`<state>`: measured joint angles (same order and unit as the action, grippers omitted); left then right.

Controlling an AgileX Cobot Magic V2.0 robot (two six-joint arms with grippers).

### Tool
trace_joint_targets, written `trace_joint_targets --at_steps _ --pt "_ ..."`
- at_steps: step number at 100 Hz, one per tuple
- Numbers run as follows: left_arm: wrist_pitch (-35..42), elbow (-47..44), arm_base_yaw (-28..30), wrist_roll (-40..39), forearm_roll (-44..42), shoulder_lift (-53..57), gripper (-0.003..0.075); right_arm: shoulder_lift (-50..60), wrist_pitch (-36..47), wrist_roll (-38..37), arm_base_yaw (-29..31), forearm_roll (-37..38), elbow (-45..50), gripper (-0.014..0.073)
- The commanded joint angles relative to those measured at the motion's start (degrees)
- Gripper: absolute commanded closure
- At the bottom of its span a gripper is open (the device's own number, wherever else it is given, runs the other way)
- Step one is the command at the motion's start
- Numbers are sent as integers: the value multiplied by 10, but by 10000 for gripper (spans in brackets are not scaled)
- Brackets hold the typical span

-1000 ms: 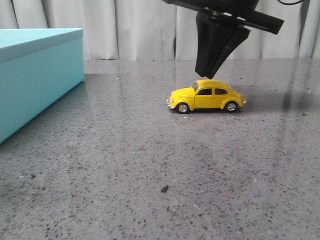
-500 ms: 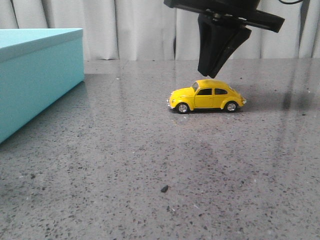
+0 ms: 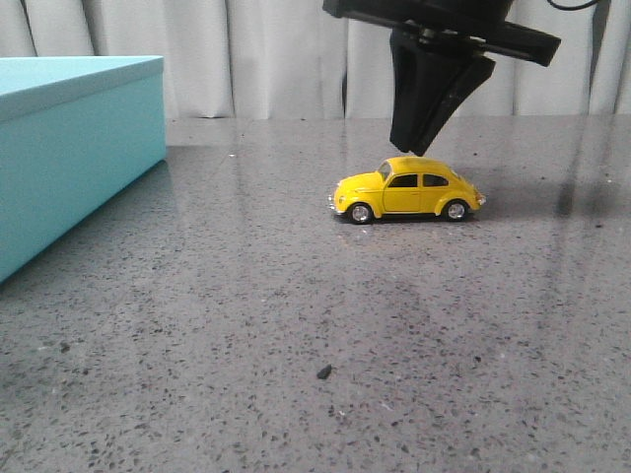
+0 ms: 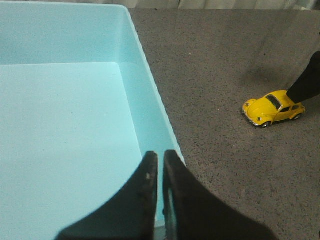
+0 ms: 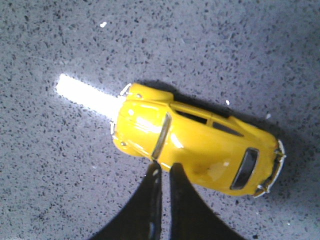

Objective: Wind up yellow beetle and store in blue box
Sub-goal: 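Press down and drag the beetle backward with the right gripper to wind it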

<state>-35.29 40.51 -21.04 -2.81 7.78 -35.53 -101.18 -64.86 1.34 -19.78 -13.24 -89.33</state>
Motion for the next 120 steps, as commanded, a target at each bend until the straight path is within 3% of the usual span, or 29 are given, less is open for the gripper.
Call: trace_joint_targets --at_steps 1,120 --pt "37 19 -5 -1 4 -4 739 17 2 1 1 -1 -18 638" --pt "37 17 -5 -1 4 -4 739 8 15 1 5 23 -18 638"
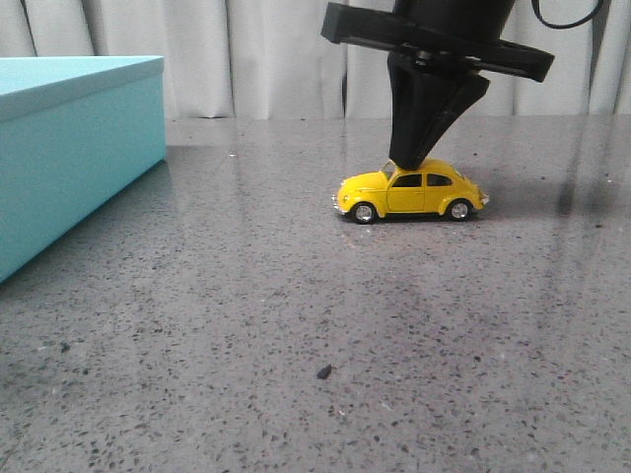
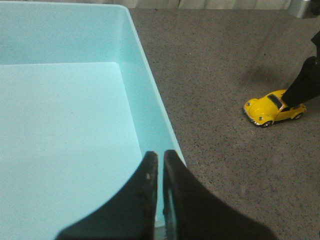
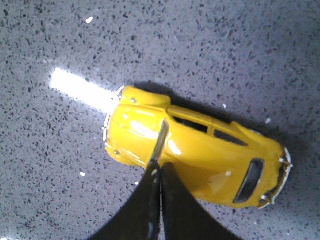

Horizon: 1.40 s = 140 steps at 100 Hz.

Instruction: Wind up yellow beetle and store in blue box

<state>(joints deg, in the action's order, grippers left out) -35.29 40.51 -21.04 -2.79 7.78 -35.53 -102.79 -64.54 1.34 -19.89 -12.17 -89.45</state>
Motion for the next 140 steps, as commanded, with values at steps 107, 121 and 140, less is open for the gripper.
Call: trace_joint_targets --at_steps 107,121,140 --pt "43 8 -5 -1 3 -4 739 29 -38 4 103 37 -22 638" --pt "44 8 -5 -1 2 -4 739 77 -45 64 94 -38 -97 638" --pt "58 8 -5 -1 -3 -4 739 191 25 107 45 -46 -189 638"
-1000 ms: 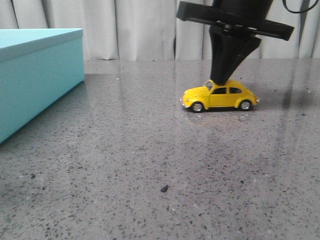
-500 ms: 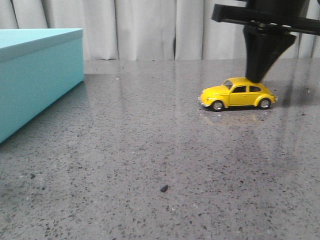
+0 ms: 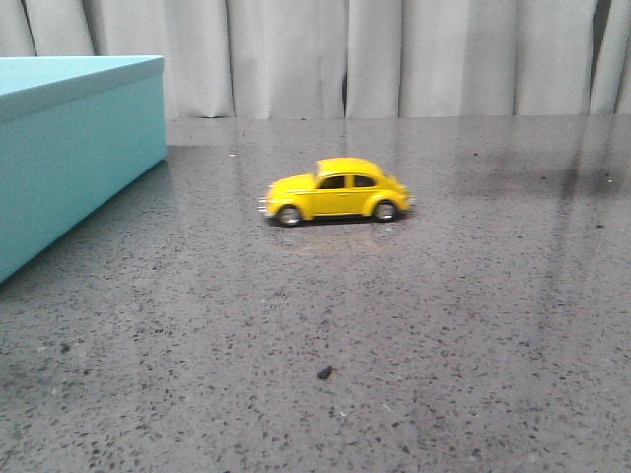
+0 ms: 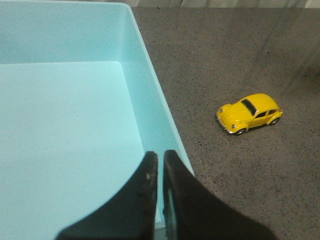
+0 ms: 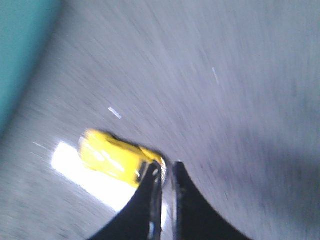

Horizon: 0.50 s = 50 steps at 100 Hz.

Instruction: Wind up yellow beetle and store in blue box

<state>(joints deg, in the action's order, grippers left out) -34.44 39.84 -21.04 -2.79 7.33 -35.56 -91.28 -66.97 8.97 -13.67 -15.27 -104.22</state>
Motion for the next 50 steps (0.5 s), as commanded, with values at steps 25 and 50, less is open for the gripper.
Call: trace_joint_targets --at_steps 25,50 --pt "72 15 -5 -1 -1 -4 739 172 103 50 -38 0 -41 638" --pt "74 15 -5 -1 -1 -4 739 218 106 55 -38 0 -41 638"
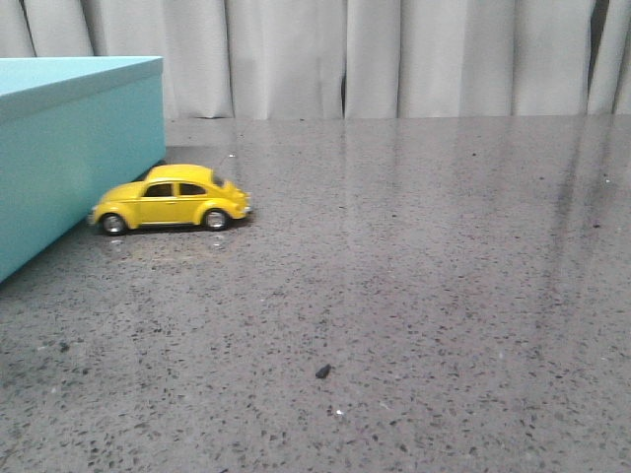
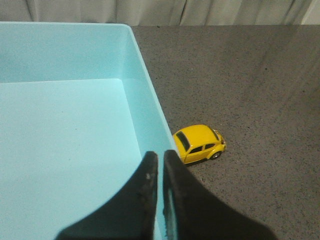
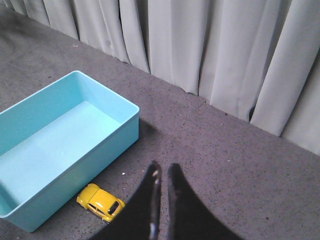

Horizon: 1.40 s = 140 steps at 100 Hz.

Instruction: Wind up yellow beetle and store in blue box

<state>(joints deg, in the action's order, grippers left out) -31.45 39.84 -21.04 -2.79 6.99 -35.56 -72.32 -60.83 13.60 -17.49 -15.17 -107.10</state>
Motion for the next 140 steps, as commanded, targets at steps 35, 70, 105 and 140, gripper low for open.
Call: trace_joint_targets --at_steps 35,70,105,140 --pt "46 24 -5 17 4 -4 739 99 42 10 0 -3 13 638" --pt "-29 174 -5 129 24 -109 738 238 95 15 0 -3 195 638" --pt "-231 387 -5 290 60 -308 422 296 101 15 0 -18 274 638" --pt "-355 479 -86 543 42 -451 381 298 96 15 0 -20 288 638"
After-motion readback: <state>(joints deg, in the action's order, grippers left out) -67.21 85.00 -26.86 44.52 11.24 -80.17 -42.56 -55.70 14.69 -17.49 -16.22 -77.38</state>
